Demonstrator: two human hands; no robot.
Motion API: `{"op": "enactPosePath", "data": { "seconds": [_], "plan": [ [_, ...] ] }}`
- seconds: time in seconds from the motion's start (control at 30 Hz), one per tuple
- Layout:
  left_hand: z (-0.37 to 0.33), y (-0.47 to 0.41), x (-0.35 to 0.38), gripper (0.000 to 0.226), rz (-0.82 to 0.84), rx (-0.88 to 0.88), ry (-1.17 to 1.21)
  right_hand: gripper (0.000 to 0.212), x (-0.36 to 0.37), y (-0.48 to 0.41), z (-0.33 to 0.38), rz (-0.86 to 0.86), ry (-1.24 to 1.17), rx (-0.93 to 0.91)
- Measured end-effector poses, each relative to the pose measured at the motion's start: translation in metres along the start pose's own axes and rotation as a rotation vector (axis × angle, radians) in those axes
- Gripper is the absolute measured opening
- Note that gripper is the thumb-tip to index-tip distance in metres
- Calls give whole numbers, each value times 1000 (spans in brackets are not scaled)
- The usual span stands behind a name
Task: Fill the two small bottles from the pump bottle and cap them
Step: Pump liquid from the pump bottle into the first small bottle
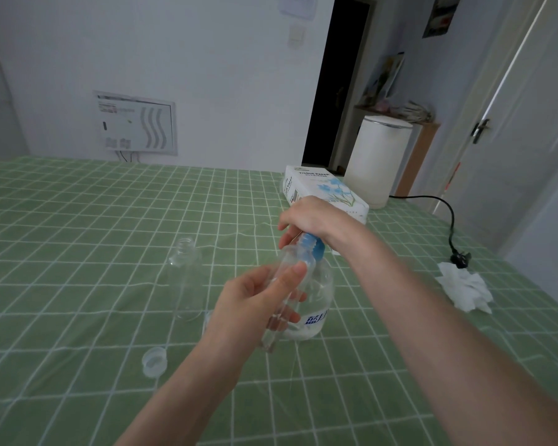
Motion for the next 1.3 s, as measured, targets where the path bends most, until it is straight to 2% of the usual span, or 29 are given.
{"op": "enactPosePath", "data": {
  "seconds": [0.17,0.27,0.4,0.47,0.67,0.83,0.93,1.3],
  "plan": [
    [1,2,-1,52,-6,1,0,32,1,0,1,-1,-8,-6],
    [-1,1,0,48,3,4,-1,29,-2,0,1,-19,-29,-20],
    [-5,0,0,41,6,18,5,13,-12,4,7,-53,-81,-52],
    [-8,0,1,38,9,25,0,17,-15,5,9,-56,-59,-50],
    [-7,-1,1,41,3,23,-14,20,-10,5,8,-42,-67,-41],
    [-4,0,1,46,3,10,-1,11,-8,2,6,-34,-68,-31],
    [-1,0,1,48,-12,-2,2,30,-3,1,1,-22,-48,-9],
    [-1,0,0,45,-18,-4,19,32,-7,2,2,-53,-52,-7]
  ]
}}
Point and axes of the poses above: each hand's wrist, its own y-axis away from the middle knuckle, its own x-axis out of the palm, z = x × y, the point moved 9 cm from there along -y, towards the middle knuckle, and after that the axes turned 1 degree about -y, right-handed, at the moved point
